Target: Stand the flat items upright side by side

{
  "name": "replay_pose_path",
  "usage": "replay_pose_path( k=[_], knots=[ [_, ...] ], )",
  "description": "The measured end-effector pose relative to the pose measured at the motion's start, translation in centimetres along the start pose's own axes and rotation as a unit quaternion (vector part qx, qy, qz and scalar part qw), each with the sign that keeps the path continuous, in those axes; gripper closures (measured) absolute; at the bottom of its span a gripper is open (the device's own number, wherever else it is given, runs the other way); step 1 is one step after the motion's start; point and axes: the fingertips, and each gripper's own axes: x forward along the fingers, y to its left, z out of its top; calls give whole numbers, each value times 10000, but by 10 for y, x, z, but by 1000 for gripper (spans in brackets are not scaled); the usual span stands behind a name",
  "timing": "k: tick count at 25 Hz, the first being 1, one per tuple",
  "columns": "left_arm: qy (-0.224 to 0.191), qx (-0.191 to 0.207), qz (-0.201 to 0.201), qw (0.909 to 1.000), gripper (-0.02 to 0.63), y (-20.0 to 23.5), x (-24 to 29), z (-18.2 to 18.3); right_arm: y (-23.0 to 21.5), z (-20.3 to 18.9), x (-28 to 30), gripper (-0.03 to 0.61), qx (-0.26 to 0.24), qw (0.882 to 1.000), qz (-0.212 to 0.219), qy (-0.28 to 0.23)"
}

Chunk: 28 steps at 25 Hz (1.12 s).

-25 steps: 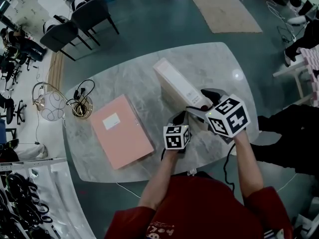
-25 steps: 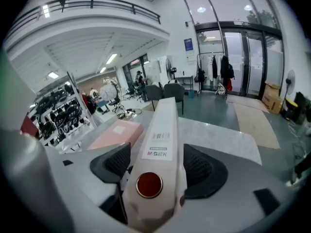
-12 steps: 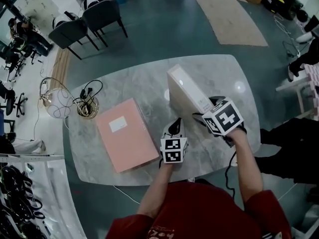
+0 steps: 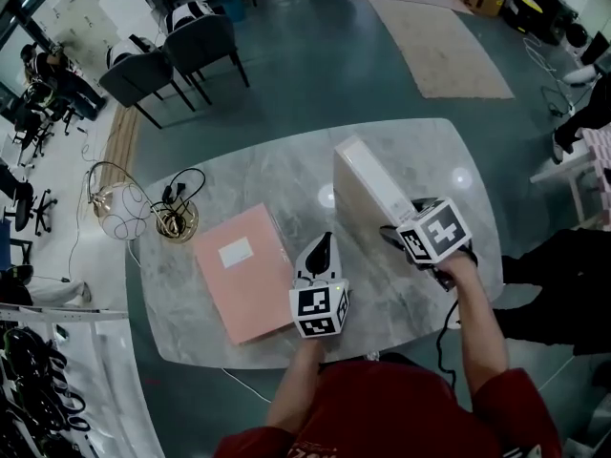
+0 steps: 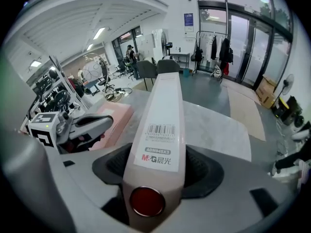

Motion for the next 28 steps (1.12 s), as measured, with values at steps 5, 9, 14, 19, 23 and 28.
replay_pose_path(
  k=[5,9,14,19,23,28],
  knots=[
    [-267,116,48,9996,611,7,-5,29,-18,7,-23,288,494,9957,-286,-723],
    [-435,170,89,9989,611,9,-12,47,-31,10,-39,289,758,9866,-526,-1347],
    [-678,375,101,9969,611,2,-19,70,-42,13,-53,290,928,9671,-862,-2208],
    [-762,461,59,9960,611,-6,-24,78,-47,10,-58,290,915,9428,-1277,-2940],
    [-733,538,31,9959,611,-14,-25,77,-54,1,-60,288,1062,9214,-1479,-3432],
    [-651,618,2,9960,611,-17,-24,70,-60,-2,-56,289,1130,9083,-1645,-3675]
  ],
)
